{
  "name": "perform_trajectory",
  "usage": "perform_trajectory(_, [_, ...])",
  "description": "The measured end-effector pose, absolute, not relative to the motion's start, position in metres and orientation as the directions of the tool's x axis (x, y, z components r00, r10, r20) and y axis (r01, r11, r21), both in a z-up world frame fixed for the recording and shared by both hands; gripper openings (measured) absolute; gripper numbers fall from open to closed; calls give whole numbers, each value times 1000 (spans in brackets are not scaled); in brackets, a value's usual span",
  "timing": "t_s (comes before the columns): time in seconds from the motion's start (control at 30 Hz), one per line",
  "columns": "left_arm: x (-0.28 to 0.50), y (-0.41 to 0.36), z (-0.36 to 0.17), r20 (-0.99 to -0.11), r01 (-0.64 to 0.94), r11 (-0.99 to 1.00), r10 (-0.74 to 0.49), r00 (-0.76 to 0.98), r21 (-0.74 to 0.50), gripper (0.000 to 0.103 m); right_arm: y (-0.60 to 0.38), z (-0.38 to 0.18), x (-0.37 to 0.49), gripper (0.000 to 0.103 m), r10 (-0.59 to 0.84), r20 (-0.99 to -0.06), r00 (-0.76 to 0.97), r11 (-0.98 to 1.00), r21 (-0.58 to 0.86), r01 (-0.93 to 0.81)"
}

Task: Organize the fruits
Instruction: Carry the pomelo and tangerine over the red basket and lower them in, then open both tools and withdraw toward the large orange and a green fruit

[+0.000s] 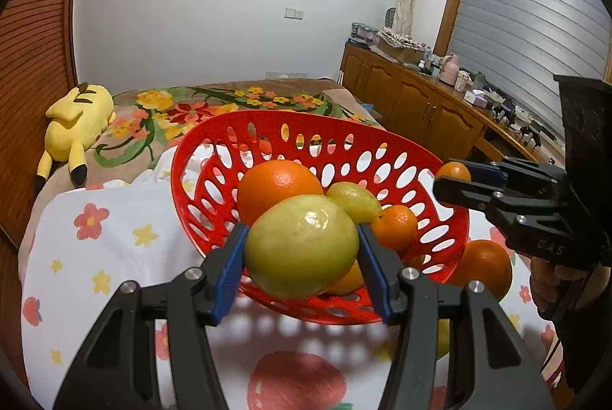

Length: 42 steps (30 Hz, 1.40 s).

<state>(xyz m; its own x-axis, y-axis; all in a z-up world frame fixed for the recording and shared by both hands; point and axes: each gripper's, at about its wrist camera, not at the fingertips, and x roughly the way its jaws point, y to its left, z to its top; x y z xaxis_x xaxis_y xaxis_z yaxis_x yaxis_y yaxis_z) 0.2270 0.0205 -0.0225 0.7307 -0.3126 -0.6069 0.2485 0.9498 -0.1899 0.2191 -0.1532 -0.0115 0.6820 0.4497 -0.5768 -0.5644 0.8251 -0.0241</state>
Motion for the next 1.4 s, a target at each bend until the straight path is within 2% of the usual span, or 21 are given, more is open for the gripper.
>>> perform_trajectory(0.47, [231,20,-26,-615,245,952,-304,728,-181,55,-142,-17,241,34,407,-600,689,830,-72,-553])
perform_trajectory(0.53, [232,19,-26,-616,245,953,-304,727,-180,55,-143,-17,242,37,407,-597,692,833,-68,-549])
perform_trajectory(1.4, [240,14,-29,-626,237,958,-285,726,-162,55,-177,-13,214,39,418,-578,701,856,-9,-518])
